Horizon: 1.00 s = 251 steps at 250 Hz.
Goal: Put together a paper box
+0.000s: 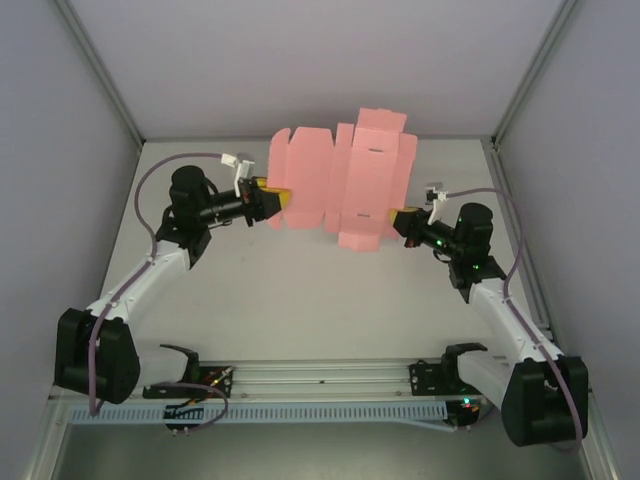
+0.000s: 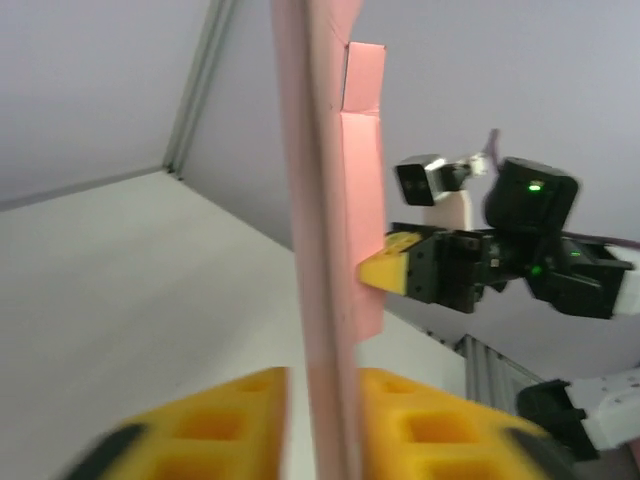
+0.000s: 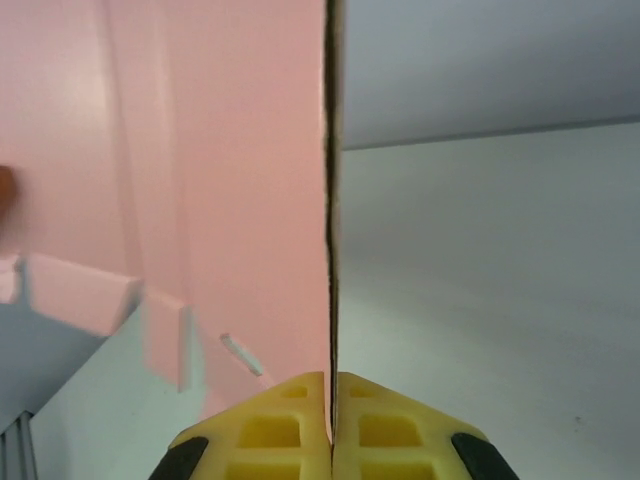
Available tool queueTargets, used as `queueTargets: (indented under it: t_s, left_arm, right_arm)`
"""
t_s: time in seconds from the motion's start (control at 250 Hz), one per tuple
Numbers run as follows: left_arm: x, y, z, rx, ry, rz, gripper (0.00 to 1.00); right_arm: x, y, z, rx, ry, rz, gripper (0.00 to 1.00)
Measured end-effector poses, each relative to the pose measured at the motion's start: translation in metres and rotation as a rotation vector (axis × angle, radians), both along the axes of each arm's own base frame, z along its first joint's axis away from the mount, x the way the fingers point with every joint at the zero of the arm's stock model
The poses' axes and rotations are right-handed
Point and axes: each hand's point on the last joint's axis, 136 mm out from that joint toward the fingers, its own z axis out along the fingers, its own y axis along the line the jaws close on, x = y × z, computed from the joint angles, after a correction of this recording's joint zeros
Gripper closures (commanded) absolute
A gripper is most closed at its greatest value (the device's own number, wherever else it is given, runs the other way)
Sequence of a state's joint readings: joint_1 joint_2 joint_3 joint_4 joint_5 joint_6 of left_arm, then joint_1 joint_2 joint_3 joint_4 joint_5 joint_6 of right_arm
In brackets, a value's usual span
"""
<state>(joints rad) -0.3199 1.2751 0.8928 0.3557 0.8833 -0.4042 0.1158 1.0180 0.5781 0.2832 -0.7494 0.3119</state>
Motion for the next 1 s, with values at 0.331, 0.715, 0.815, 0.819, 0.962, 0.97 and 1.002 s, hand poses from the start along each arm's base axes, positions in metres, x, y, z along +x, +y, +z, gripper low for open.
queueTargets:
  t_s: [0.331, 0.715, 0.815, 0.819, 0.962, 0.97, 1.002]
  left_arm:
    - [0.054, 0.051, -0.143, 0.343, 0.411, 0.443, 0.0]
    - [0.056, 0.079, -0.158, 0.45, 0.434, 0.586, 0.0]
    - [0.057, 0.079, -0.15, 0.442, 0.414, 0.591, 0.0]
    - [0.057, 0.079, -0.149, 0.441, 0.413, 0.591, 0.0]
    - [0.058, 0.079, -0.135, 0.422, 0.382, 0.594, 0.0]
    - [0.058, 0.079, -0.134, 0.42, 0.38, 0.595, 0.0]
    - [0.058, 0.079, -0.13, 0.414, 0.371, 0.596, 0.0]
  right_arm:
    - [0.006, 0.024, -0.1, -0.163, 0.274, 0.015, 1.0]
    - [0.027, 0.04, -0.127, -0.804, 0.08, -0.008, 0.97]
    - [0.036, 0.046, -0.112, -0.94, -0.068, -0.001, 0.96]
    - [0.037, 0.046, -0.111, -0.945, -0.075, 0.0, 0.96]
    - [0.045, 0.054, -0.099, -1.142, -0.278, 0.034, 0.95]
    - [0.045, 0.055, -0.099, -1.15, -0.286, 0.037, 0.95]
    - [0.046, 0.058, -0.097, -1.194, -0.333, 0.046, 0.95]
